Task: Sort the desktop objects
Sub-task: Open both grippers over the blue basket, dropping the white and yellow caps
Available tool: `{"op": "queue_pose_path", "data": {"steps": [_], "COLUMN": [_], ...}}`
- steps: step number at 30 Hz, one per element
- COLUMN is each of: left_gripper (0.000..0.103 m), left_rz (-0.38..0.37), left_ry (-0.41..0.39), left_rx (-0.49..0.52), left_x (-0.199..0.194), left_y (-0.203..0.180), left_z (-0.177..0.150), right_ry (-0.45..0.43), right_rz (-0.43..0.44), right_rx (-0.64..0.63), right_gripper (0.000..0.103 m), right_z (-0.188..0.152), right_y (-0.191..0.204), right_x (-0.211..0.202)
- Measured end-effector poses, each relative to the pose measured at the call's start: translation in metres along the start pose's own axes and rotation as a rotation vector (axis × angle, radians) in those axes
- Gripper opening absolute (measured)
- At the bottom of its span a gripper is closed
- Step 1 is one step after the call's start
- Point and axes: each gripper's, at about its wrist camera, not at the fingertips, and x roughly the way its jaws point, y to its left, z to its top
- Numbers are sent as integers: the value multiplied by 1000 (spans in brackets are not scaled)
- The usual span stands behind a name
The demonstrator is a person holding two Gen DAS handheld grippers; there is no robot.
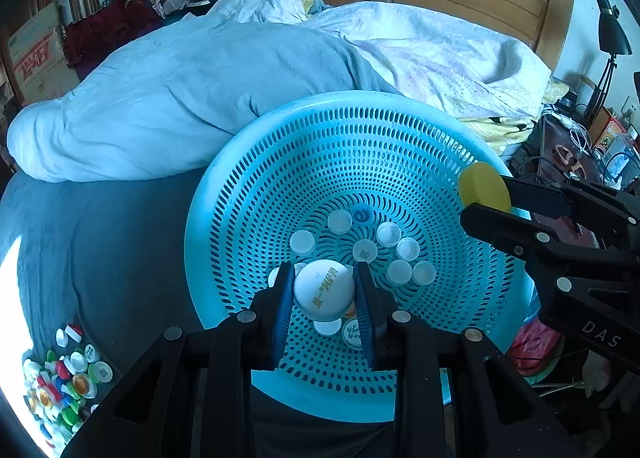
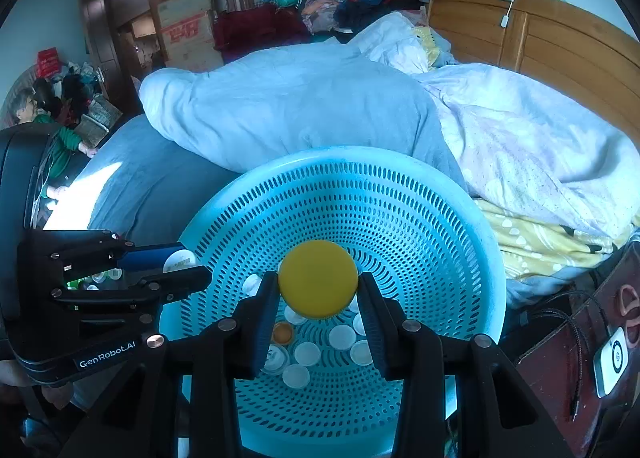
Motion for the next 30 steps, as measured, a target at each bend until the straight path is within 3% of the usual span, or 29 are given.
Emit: {"op": "queue_pose_path", "data": {"steps": [30], "left_gripper": [25], "left_rz": [-3], "left_ry": [-10], "left_rx": [5], "left_x": [2], "left_y": [3], "left_z": [-7], "right_ry": [14], "right_rz": [-6], "right_rx": [-3], "right_gripper": [44], "right_z": [-4], "right_y": [2], "right_x": [2]}}
